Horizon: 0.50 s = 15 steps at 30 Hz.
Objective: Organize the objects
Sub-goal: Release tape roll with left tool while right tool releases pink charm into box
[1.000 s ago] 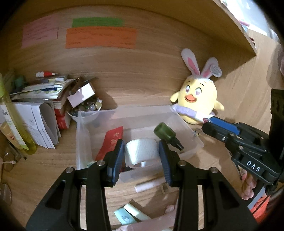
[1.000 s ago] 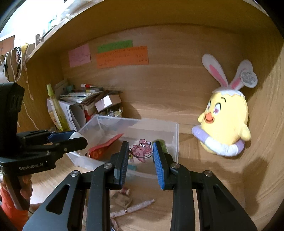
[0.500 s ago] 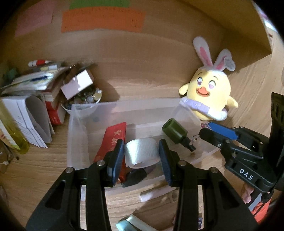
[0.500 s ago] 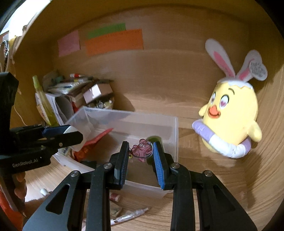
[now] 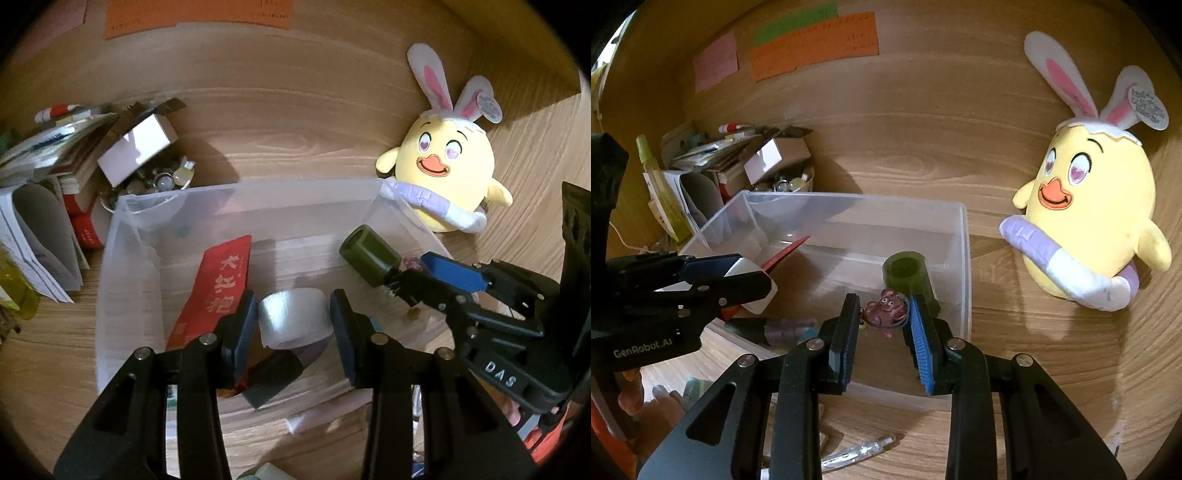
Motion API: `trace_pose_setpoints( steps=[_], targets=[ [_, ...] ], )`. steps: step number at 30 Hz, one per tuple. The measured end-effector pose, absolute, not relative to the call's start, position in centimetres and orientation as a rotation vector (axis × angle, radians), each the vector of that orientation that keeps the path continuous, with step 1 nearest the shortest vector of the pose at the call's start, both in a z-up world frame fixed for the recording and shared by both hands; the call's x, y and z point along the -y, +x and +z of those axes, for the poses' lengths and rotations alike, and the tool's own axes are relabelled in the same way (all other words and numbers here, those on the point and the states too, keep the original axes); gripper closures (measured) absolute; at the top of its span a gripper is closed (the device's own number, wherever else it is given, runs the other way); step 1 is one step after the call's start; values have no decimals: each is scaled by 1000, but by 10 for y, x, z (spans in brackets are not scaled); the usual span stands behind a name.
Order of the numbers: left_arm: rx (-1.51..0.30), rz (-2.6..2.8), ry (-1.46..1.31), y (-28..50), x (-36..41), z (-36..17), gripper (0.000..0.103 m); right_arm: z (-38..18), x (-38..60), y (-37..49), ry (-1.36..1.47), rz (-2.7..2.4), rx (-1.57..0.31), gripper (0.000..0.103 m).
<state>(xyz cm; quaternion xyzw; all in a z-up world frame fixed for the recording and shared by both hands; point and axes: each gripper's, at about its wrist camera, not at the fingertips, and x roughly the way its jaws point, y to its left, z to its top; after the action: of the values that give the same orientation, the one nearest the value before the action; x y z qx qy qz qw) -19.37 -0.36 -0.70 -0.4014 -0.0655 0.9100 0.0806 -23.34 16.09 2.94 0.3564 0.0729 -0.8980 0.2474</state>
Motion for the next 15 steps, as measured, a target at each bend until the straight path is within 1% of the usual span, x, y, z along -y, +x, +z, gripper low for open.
trace_pose_setpoints(
  steps=[5, 6, 8, 9, 15],
  targets=[
    [194, 2711, -1217, -196, 0, -10, 63, 25, -155, -234, 983, -2439, -224, 78],
    [192, 2713, -1216, -196, 0, -10, 61, 25, -155, -234, 979, -2441, -225, 78],
    [197, 2717, -1214, -196, 0, -10, 50, 25, -154, -234, 978, -2440, -229, 78],
    [203, 2726, -1208, -195, 1, -9, 47, 25, -154, -234, 977, -2441, -228, 77],
    [217, 2730, -1171, -186, 3, 1, 46, 25, -153, -233, 981, -2456, -245, 77]
  ],
)
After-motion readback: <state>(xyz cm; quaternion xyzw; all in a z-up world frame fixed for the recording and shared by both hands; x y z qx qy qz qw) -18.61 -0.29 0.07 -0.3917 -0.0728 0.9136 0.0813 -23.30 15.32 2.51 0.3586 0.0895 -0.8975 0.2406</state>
